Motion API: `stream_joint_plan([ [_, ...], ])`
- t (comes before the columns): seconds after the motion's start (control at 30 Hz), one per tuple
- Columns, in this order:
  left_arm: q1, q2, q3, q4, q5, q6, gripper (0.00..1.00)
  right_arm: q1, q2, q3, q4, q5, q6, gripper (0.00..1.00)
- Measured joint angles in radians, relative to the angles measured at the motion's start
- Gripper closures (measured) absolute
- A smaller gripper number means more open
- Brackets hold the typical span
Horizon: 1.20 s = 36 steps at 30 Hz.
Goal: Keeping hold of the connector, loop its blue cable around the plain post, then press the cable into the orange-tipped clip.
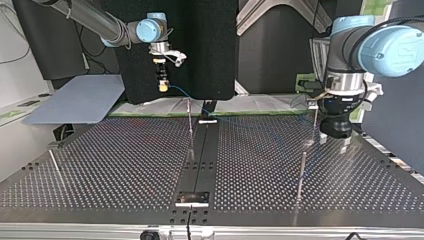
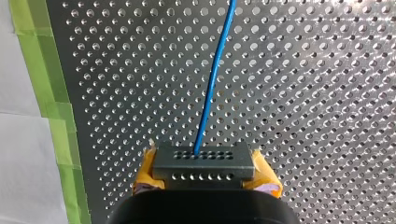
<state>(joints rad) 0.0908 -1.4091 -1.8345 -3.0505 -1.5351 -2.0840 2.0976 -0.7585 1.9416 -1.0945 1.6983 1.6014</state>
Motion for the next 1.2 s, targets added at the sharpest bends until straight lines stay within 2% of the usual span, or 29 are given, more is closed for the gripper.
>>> stream_joint_plan([
  [0.23,-0.017,0.063,0.061,-0.063,-0.049,0.063,0.01,0.000,0.000,0.000,0.000,0.000,0.001,1.00],
  [0.43,-0.053,0.107,0.120,-0.121,-0.106,0.121,0.01,0.000,0.000,-0.001,0.001,-0.001,0.000,1.00],
  [0.87,-0.184,-0.008,0.247,-0.255,-0.239,0.256,0.01,0.000,0.000,-0.002,0.003,-0.001,-0.002,1.00],
  [1.03,-0.232,-0.048,0.258,-0.306,-0.259,0.306,0.01,0.000,0.000,-0.002,0.006,-0.001,-0.002,1.00],
  [1.2,-0.244,-0.070,0.259,-0.351,-0.260,0.349,0.01,0.000,0.000,-0.002,0.007,-0.001,-0.002,1.00],
])
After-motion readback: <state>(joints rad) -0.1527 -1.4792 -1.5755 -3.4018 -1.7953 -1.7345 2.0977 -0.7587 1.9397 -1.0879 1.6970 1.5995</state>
